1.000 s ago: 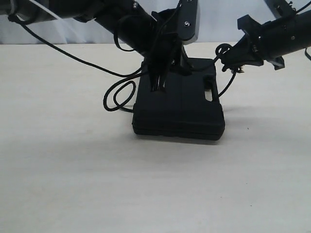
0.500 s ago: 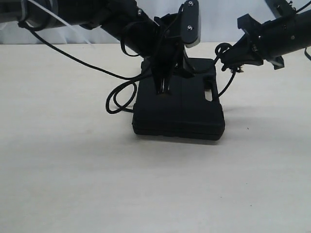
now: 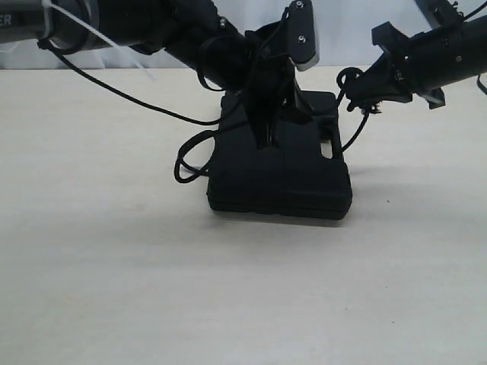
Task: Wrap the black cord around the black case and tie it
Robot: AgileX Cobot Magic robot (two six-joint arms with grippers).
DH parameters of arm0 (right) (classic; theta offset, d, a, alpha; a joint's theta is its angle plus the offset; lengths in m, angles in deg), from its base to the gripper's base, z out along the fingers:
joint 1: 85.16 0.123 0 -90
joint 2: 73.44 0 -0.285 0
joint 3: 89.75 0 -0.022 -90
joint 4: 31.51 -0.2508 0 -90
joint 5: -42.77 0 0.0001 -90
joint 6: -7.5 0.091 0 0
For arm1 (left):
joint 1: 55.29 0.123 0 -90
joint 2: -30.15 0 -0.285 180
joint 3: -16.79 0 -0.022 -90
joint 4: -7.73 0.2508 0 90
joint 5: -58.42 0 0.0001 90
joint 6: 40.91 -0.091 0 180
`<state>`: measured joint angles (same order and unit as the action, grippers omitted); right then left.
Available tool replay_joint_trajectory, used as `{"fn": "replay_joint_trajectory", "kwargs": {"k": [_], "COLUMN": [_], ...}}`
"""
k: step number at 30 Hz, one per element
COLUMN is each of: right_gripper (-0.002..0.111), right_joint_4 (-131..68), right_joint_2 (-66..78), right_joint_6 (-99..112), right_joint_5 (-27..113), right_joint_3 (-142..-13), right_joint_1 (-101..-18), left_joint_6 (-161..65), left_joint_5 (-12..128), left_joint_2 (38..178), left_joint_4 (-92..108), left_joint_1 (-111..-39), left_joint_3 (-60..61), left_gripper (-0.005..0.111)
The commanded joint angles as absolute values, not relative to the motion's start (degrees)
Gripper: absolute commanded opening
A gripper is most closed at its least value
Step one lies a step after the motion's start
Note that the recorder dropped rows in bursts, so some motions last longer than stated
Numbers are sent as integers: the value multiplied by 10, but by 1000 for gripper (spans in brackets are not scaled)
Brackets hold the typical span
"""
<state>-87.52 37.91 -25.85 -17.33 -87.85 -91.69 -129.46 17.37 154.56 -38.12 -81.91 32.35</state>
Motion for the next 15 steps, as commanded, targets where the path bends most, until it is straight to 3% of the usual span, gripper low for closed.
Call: {"fn": "replay_joint_trajectory", "kwargs": {"k": [1,15], "right_gripper": [4,4], "right_joint_4": [-876,-876], "right_joint_2": [375,375], "right_joint_6": [-273,-289], "right_joint_5": [-176,-197], "right_joint_3": [-878,-878], "right_joint_1": [-919,-917], "left_joint_6": [-1289,-1291], "left_joint_5": [209,252], "left_joint_2": [1544,1551], "left_joint_4": [-428,-498], "left_joint_1": [-820,-820], "left_joint_3": [323,323], "left_gripper": [0,0]}}
